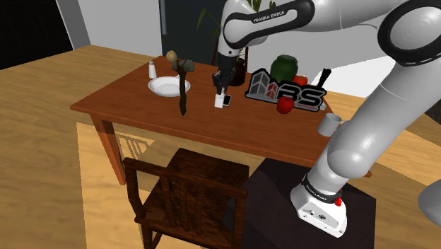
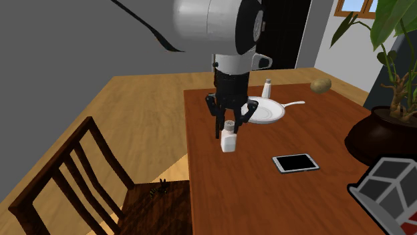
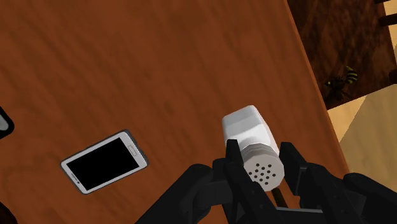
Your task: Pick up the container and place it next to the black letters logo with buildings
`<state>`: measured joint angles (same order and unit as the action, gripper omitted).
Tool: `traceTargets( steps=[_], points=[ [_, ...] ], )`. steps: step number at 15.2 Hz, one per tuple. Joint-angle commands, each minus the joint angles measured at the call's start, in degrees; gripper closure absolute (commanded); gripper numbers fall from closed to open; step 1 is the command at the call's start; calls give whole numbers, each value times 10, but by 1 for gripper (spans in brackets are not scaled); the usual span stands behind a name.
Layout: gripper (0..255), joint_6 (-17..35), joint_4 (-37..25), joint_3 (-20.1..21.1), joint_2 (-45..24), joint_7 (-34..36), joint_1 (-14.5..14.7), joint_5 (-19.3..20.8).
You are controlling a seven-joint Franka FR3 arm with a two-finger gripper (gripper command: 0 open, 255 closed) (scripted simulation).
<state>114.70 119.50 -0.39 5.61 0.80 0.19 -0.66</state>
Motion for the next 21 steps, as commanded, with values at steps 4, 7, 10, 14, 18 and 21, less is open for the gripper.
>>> traceTargets(
  steps=[4,7,10,14,18,21],
  points=[
    [255,-38,-28,0,9,0,0,0],
    [255,-60,-48,0,13,0,0,0],
    [255,-83,-68,0,15,1,0,0],
    [255,-114,-98,0,16,1,0,1],
    [255,-145,-129,0,15,1,0,1],
    [255,-168,-155,0,13,1,0,1]
  ],
)
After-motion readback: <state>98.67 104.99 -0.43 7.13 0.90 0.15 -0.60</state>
